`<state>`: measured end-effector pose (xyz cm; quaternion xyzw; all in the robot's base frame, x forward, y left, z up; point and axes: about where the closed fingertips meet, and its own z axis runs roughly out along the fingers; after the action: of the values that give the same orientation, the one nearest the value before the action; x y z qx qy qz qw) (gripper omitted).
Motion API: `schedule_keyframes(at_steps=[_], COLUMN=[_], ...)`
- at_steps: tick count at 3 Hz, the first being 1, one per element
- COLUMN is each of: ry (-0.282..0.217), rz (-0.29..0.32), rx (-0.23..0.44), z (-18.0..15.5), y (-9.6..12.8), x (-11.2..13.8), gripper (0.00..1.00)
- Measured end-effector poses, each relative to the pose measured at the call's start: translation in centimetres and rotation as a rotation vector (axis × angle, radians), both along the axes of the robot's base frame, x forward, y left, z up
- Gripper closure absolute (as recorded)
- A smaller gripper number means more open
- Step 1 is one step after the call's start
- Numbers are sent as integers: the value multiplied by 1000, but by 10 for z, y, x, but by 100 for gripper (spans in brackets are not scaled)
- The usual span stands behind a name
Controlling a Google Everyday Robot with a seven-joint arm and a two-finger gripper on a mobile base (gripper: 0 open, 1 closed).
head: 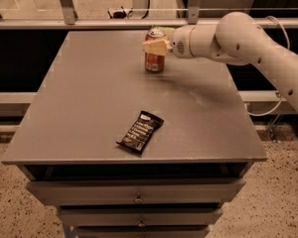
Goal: Move coke can near green jalapeno chip bag
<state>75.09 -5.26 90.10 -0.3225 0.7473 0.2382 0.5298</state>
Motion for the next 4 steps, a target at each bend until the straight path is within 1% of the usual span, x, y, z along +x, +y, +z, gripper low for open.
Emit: schedule_keyframes(at_steps=[4], ry=[-1], rz=[0], rx=[0], z=[0], y=[0], x=[0], gripper=[5])
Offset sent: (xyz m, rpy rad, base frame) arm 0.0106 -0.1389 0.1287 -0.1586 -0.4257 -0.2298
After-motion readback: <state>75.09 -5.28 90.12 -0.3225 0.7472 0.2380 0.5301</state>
